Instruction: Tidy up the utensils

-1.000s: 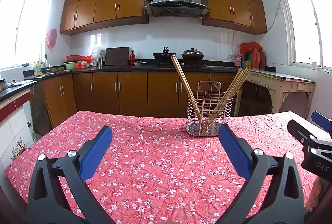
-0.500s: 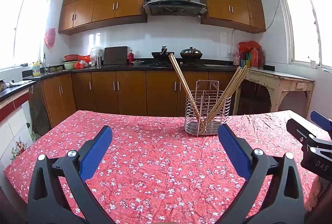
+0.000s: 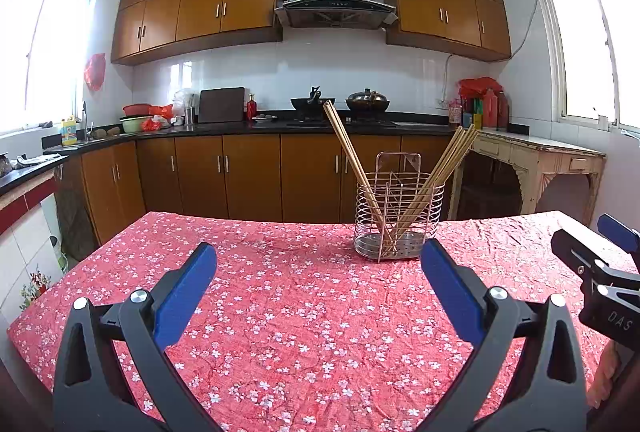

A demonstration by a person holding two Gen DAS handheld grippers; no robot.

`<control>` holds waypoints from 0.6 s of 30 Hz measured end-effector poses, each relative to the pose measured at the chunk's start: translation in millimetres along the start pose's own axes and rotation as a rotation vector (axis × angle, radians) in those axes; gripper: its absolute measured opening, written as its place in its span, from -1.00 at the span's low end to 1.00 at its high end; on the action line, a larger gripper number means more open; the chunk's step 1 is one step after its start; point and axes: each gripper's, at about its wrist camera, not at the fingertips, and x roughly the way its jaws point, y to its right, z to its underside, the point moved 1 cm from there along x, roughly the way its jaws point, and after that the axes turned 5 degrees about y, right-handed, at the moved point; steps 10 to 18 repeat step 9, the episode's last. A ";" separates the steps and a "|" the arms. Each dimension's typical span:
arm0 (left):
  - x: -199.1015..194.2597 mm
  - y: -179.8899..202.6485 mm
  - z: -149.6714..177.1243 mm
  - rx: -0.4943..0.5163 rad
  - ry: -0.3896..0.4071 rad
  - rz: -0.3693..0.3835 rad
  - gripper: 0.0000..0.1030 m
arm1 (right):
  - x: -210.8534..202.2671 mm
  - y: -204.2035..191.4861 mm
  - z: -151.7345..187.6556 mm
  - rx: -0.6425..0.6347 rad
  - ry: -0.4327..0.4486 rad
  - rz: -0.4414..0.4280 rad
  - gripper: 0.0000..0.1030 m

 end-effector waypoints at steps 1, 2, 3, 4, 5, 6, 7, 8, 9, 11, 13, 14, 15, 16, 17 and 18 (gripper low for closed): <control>0.1 -0.1 0.0 0.000 0.000 -0.002 0.96 | -0.2 0.0 0.1 0.000 0.001 0.000 0.92; 0.2 -0.3 0.0 -0.002 -0.001 -0.004 0.96 | -0.3 0.0 0.1 -0.001 0.001 0.001 0.92; 0.0 -0.2 0.1 -0.003 -0.002 -0.004 0.96 | 0.0 -0.5 -0.1 0.000 0.001 0.001 0.92; 0.2 -0.4 0.0 -0.006 -0.004 -0.002 0.96 | 0.0 -0.4 0.1 0.001 0.001 0.000 0.92; 0.5 -0.6 -0.1 -0.008 -0.006 -0.001 0.96 | 0.1 -0.4 0.0 0.001 0.001 0.001 0.92; 0.5 -0.7 -0.4 -0.010 -0.006 -0.001 0.96 | 0.0 -0.7 0.2 0.002 0.001 0.001 0.92; 0.4 -0.6 -0.5 -0.012 -0.006 -0.001 0.96 | 0.1 -0.9 0.3 0.001 0.001 0.001 0.92; 0.3 -0.7 -0.7 -0.013 -0.007 0.000 0.96 | 0.1 -0.9 0.2 0.001 0.001 0.001 0.92; 0.3 -1.0 -1.0 -0.015 -0.008 0.001 0.96 | 0.0 -1.0 0.3 0.000 0.001 0.001 0.92; 0.3 -1.0 -1.0 -0.015 -0.008 0.001 0.96 | 0.0 -1.0 0.3 0.000 0.001 0.001 0.92; 0.3 -1.0 -1.0 -0.015 -0.008 0.001 0.96 | 0.0 -1.0 0.3 0.000 0.001 0.001 0.92; 0.3 -1.0 -1.0 -0.015 -0.008 0.001 0.96 | 0.0 -1.0 0.3 0.000 0.001 0.001 0.92; 0.3 -1.0 -1.0 -0.015 -0.008 0.001 0.96 | 0.0 -1.0 0.3 0.000 0.001 0.001 0.92; 0.3 -1.0 -1.0 -0.015 -0.008 0.001 0.96 | 0.0 -1.0 0.3 0.000 0.001 0.001 0.92; 0.3 -1.0 -1.0 -0.015 -0.008 0.001 0.96 | 0.0 -1.0 0.3 0.000 0.001 0.001 0.92; 0.3 -1.0 -1.0 -0.015 -0.008 0.001 0.96 | 0.0 -1.0 0.3 0.000 0.001 0.001 0.92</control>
